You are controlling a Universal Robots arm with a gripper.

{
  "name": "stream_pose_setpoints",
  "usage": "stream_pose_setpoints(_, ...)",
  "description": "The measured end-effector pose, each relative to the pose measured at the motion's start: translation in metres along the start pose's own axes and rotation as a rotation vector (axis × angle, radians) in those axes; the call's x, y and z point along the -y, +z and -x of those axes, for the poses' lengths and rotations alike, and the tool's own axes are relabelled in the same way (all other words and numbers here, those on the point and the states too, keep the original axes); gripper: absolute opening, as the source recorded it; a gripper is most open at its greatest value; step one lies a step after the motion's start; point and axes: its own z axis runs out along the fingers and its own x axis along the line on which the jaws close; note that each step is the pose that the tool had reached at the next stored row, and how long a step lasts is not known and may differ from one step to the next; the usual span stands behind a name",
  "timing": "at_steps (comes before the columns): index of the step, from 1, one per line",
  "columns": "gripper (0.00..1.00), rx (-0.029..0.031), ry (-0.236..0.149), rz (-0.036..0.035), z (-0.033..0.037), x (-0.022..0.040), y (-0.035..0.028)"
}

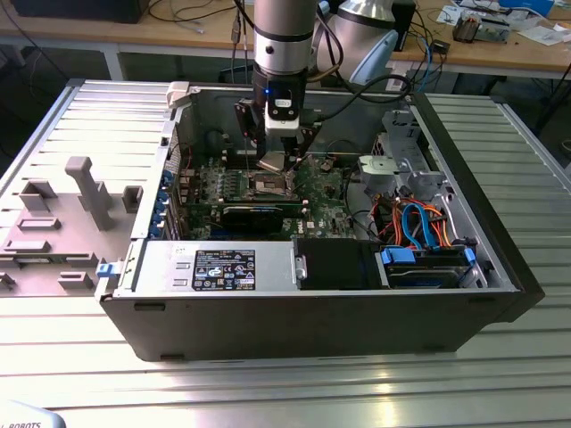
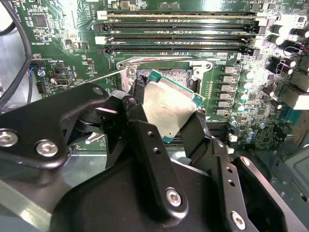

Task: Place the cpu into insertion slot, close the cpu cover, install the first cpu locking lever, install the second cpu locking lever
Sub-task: 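Place the cpu into insertion slot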

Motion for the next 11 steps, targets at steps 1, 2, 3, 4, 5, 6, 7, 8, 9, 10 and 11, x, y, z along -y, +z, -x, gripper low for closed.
stream_pose_setpoints(1,0.55,0.0,0.001,-0.0001,0.0,0.0,0.0)
stream_pose_setpoints(2,0.55,0.0001,0.002,-0.0002,0.0,0.0,0.0)
stream_pose_setpoints(3,0.55,0.0001,0.004,-0.0003,0.0,0.0,0.0)
stream_pose_setpoints(4,0.55,0.0002,0.006,-0.0005,0.0,0.0,0.0001)
stream_pose_setpoints(5,0.55,0.0004,0.008,-0.0007,0.0,0.0,0.0001)
stream_pose_setpoints(6,0.55,0.0004,0.01,-0.0008,0.0,0.0,0.0001)
stream_pose_setpoints(7,0.55,0.0005,0.013,-0.001,0.0,0.0,0.0001)
stream_pose_setpoints(8,0.55,0.0005,0.014,-0.0011,0.0,0.0,0.0001)
stream_pose_setpoints(9,0.55,0.0006,0.015,-0.0012,0.0,0.0,0.0002)
stream_pose_setpoints(10,0.55,0.0007,0.017,-0.0014,0.0,0.0,0.0002)
stream_pose_setpoints(11,0.55,0.0007,0.019,-0.0015,0.0,0.0,0.0002)
